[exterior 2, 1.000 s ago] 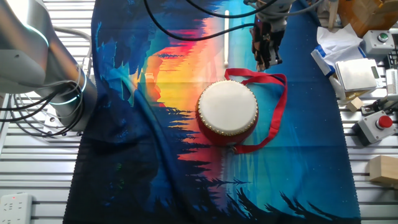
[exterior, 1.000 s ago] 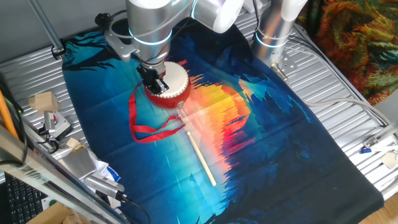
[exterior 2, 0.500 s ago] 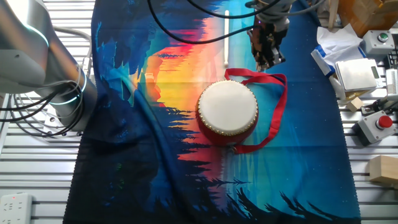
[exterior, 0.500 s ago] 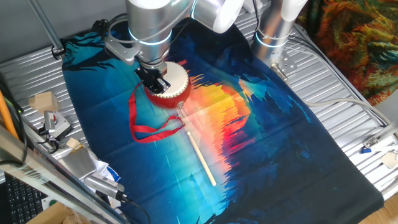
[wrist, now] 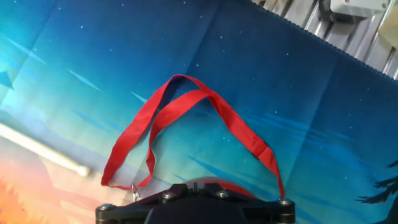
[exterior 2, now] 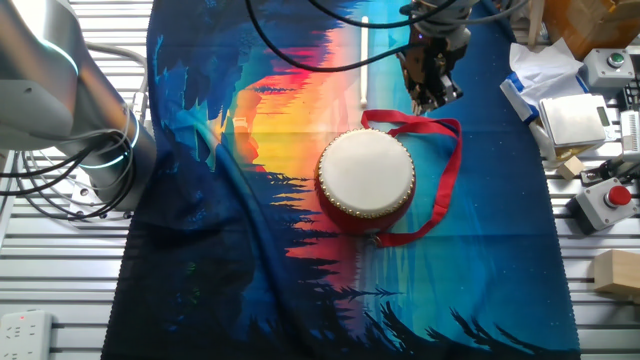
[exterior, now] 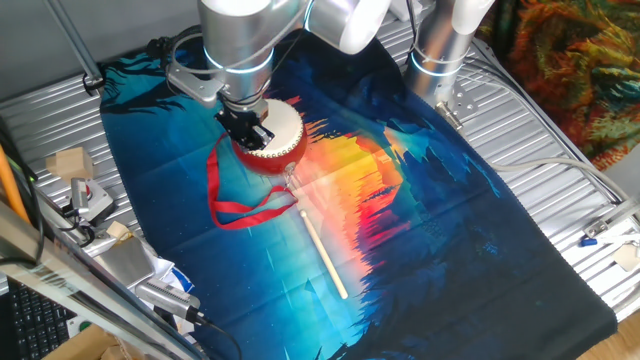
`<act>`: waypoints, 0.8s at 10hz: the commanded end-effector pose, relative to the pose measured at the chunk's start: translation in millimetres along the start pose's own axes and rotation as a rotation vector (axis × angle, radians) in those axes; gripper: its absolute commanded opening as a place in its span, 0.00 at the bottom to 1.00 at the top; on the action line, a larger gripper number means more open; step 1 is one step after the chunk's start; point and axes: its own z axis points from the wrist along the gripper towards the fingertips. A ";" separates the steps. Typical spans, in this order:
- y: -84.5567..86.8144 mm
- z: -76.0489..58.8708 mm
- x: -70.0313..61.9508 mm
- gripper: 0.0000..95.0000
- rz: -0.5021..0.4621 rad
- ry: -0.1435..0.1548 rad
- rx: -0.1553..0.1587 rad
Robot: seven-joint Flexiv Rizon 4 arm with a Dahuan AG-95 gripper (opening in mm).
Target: Play the drum
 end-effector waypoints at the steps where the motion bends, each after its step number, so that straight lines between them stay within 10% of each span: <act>1: 0.3 0.0 0.5 0.00 0.193 0.022 -0.018; 8: 0.3 -0.1 0.5 0.00 0.168 0.017 -0.020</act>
